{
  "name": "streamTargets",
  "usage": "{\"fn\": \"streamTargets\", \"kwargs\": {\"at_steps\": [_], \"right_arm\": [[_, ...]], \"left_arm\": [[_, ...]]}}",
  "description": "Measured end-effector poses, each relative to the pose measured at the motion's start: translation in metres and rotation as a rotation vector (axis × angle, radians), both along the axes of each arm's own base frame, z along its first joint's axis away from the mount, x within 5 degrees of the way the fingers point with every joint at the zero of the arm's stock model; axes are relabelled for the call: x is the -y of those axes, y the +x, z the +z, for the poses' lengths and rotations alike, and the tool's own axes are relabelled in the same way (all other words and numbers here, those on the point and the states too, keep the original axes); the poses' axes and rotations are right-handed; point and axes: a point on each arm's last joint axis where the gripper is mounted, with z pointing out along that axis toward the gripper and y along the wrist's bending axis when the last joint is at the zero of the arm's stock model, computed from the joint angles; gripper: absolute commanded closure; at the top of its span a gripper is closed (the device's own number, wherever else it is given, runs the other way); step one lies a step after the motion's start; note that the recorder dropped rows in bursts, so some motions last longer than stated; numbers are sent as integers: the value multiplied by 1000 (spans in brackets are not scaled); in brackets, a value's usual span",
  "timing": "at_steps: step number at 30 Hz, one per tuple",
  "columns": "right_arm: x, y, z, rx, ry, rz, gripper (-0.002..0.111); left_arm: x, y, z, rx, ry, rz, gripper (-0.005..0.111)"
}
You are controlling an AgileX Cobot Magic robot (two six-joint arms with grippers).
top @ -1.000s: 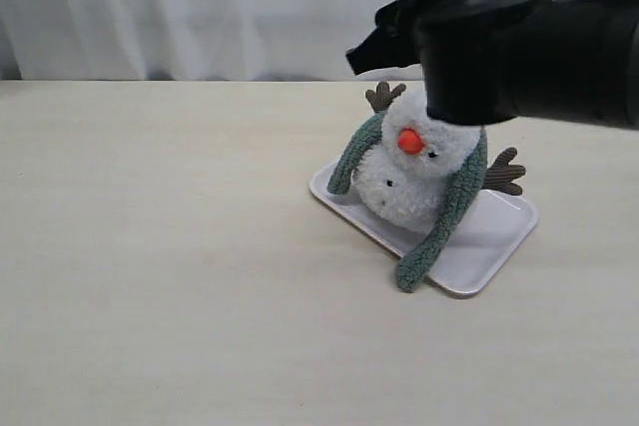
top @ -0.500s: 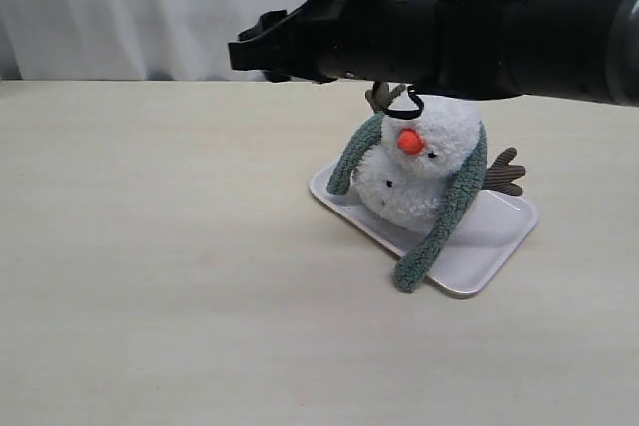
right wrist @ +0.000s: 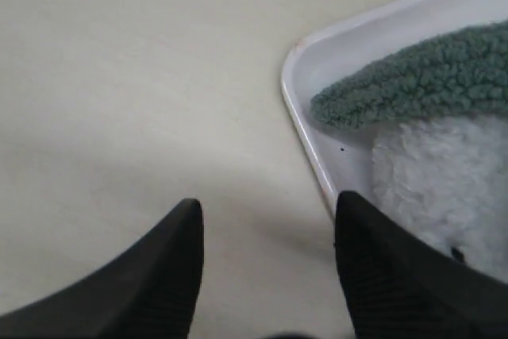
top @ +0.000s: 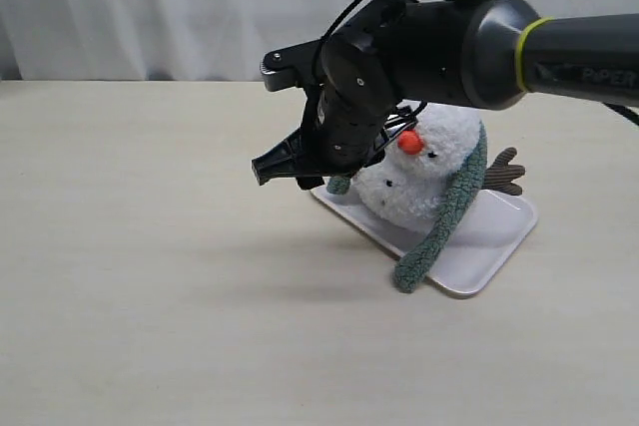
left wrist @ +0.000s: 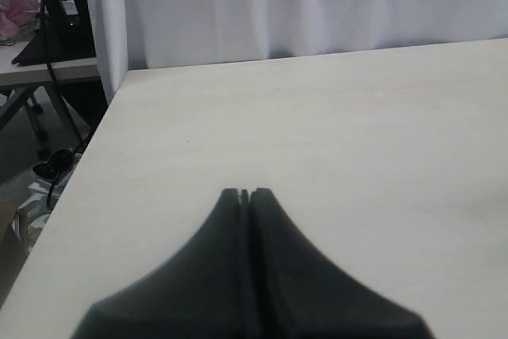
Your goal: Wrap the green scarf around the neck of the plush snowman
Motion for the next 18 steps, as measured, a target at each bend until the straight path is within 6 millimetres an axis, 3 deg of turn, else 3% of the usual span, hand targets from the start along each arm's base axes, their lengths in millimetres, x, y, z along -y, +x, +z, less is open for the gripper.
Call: {"fn": "streamTargets", "kwargs": {"at_steps": [18], "right_arm": [[-15, 10, -66, -93, 74, -132, 60]], "left_arm": [[0, 0, 0, 0, 0, 0, 107]]}}
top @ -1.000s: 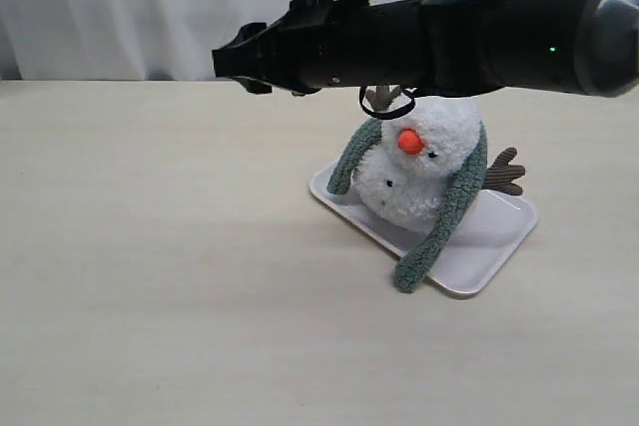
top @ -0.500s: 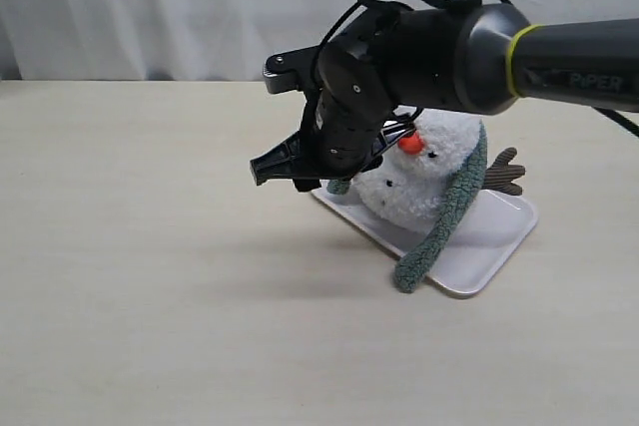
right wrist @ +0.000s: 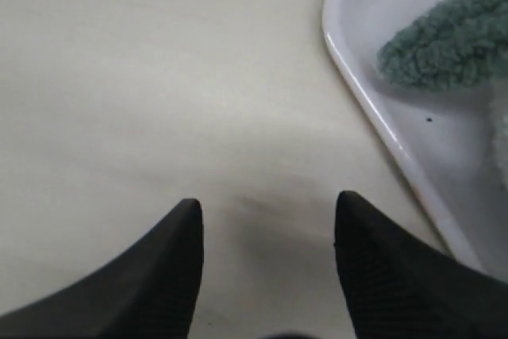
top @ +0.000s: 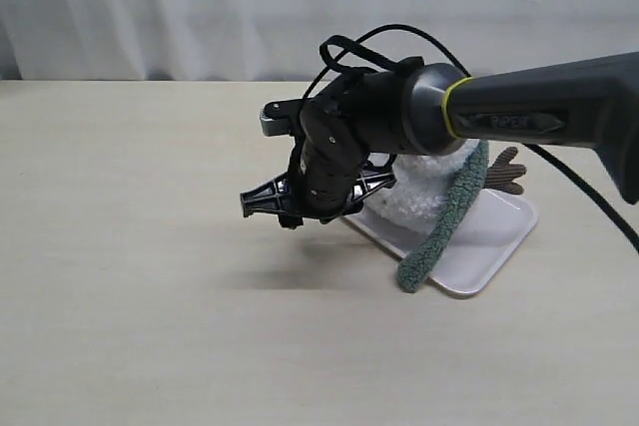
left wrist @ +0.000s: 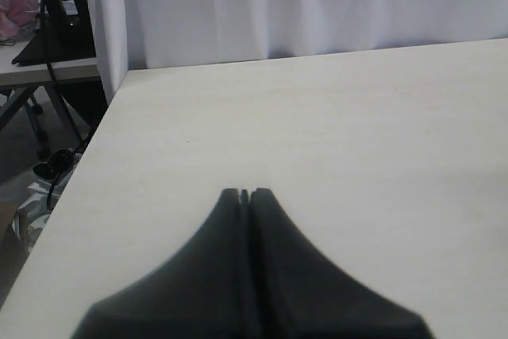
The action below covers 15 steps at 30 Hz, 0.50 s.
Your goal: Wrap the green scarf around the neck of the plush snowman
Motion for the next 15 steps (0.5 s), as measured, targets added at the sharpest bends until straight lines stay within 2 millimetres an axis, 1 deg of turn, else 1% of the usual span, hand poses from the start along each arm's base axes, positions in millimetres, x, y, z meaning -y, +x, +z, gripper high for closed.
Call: {"fn": "streamTargets", "kwargs": {"at_steps": [4, 7, 9, 10, 12, 15], "right_arm": [[-8, -9, -2, -5, -64, 130, 60], [-21, -29, -4, 2, -155, 248, 60], [-28, -41, -5, 24, -198, 283, 60], [-28, -44, -4, 37, -214, 281, 60], [-23, -43, -5, 51, -245, 274, 60], [-12, -37, -6, 46, -291, 273, 60]], "left_arm": [[0, 0, 0, 0, 0, 0, 107], [0, 0, 0, 0, 0, 0, 107], [0, 0, 0, 0, 0, 0, 107], [0, 0, 0, 0, 0, 0, 107], [0, 0, 0, 0, 0, 0, 107], [0, 0, 0, 0, 0, 0, 107]]}}
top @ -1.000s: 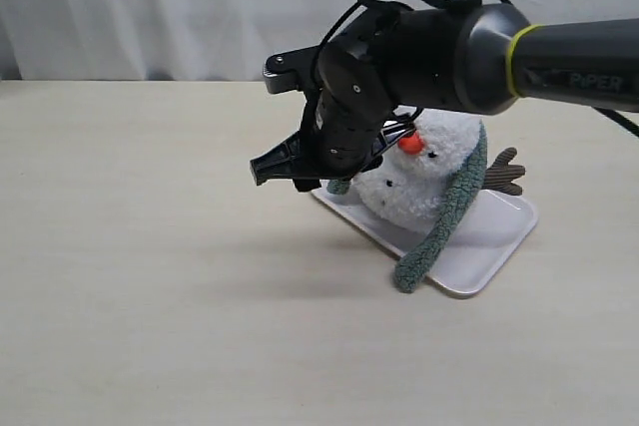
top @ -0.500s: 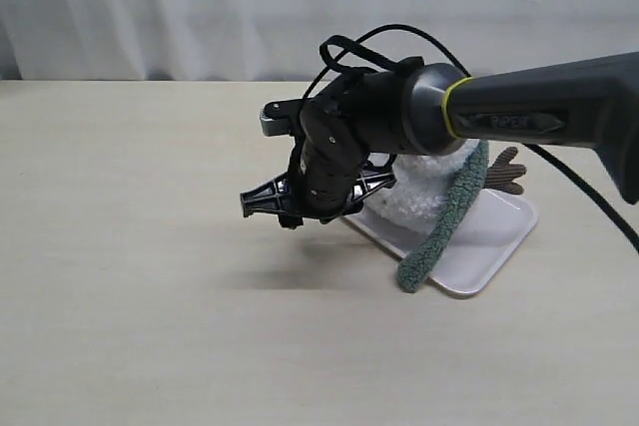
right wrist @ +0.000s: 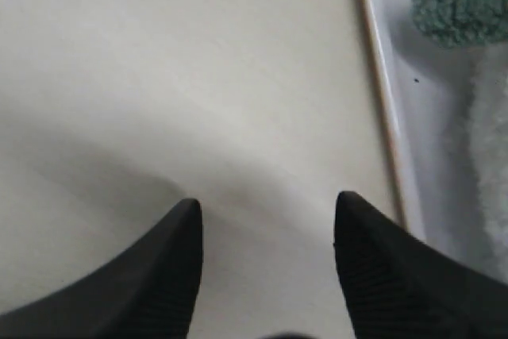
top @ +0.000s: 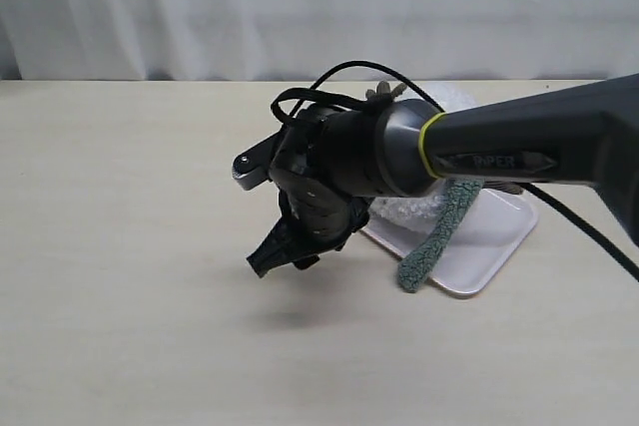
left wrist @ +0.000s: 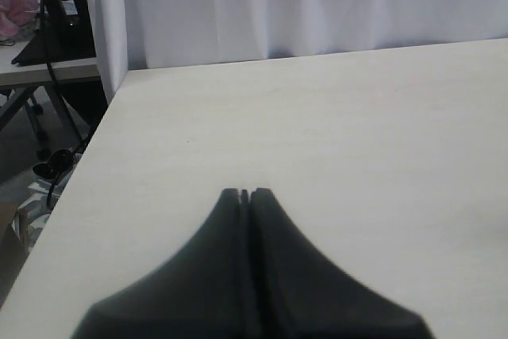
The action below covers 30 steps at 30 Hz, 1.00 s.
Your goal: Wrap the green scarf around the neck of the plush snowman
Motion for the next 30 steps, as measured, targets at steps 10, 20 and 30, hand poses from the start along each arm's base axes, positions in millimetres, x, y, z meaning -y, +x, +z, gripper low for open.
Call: {"fn": "streamTargets", "kwargs": {"at_steps": [10, 20, 30], "right_arm": [[14, 10, -13, 11, -165, 81, 64], [21, 14, -33, 11, -303, 126, 71], [23, 18, -41, 27, -370, 165, 85]], "left_arm": [[0, 0, 0, 0, 0, 0, 107], [0, 0, 0, 0, 0, 0, 107], [0, 0, 0, 0, 0, 0, 107]]}}
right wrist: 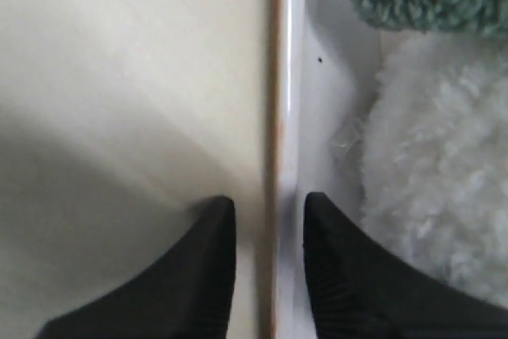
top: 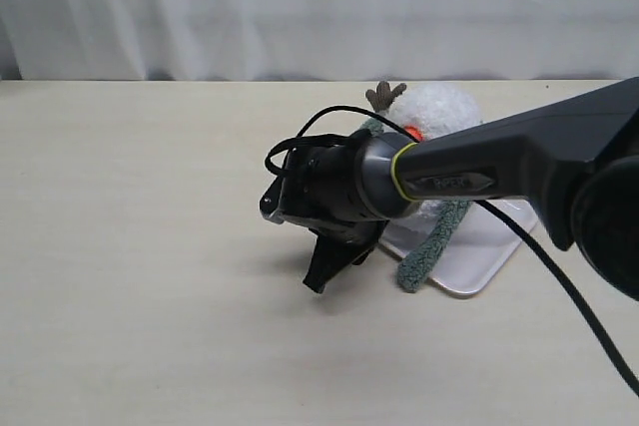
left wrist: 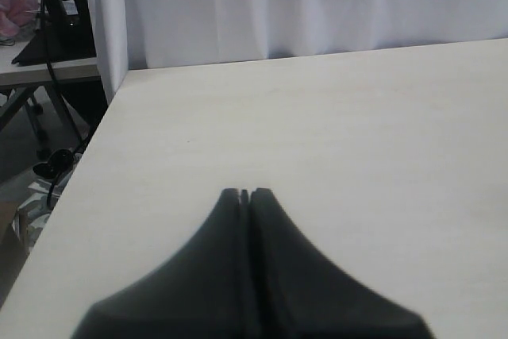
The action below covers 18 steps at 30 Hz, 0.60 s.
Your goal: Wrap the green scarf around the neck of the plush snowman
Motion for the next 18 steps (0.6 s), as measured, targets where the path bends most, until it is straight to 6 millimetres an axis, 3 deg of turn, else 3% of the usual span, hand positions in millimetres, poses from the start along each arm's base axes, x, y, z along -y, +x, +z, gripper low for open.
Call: {"fn": "streamTargets", "kwargs": {"at_steps": [5, 12, 18], "right_arm": [[0, 0, -1, -9, -8, 12, 104], [-8, -9, -4, -71, -49, 105, 104], [-26, -25, -3, -87, -84, 212, 104]], "left_arm": [[0, 0, 0, 0, 0, 0, 107], [0, 0, 0, 0, 0, 0, 107], [0, 0, 0, 0, 0, 0, 107]]}}
